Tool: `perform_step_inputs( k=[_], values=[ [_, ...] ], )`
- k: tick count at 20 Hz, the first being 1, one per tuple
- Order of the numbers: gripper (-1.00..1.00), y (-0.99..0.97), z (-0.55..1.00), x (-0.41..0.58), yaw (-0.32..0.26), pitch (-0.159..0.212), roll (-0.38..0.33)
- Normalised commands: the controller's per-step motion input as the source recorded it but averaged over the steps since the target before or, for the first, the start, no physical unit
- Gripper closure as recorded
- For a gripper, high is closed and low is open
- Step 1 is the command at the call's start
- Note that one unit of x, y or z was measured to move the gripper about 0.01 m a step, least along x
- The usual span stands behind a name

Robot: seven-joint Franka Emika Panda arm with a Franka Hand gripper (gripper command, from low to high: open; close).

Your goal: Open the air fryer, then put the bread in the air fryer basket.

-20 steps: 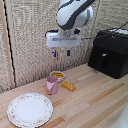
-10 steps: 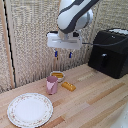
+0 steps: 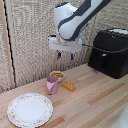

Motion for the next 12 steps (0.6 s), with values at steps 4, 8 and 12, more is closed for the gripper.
perform_step_inputs(
  k=[4, 8, 12],
  values=[
    [-1.0, -0.03, 0.0, 0.0, -0.084, -0.132, -0.375],
    [-1.0, -0.25, -0.05, 0.0, -0.063, -0.16, -0.366],
    [-1.0, -0.39, -0.19, -0.011, -0.073, -0.141, -0.331]
  ],
)
